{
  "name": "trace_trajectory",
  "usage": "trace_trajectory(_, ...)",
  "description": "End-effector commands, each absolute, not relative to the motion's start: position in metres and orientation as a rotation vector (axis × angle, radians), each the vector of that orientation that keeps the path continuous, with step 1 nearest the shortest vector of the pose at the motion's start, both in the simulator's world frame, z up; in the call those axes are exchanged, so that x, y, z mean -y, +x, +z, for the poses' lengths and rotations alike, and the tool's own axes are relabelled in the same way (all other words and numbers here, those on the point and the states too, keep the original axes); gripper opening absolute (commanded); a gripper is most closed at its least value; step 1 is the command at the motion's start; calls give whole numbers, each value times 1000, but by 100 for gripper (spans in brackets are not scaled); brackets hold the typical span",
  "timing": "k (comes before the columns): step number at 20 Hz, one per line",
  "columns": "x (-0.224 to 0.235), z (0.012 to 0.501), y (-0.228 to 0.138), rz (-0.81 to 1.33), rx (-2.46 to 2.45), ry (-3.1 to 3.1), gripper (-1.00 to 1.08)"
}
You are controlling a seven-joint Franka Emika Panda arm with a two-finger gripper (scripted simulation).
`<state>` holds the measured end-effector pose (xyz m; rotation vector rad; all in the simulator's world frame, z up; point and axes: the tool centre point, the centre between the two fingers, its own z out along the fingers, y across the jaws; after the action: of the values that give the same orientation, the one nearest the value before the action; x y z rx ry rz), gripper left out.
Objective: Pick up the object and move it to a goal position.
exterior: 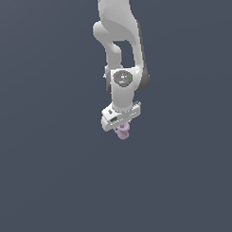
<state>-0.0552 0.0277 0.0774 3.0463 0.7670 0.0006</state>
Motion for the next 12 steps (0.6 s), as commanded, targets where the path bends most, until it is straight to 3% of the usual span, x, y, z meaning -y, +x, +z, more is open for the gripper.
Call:
trace_trajectory(1,-18,81,-49,2,-765,3046,-100)
trace_trajectory(12,51,109,0,1,-766,3047,-100)
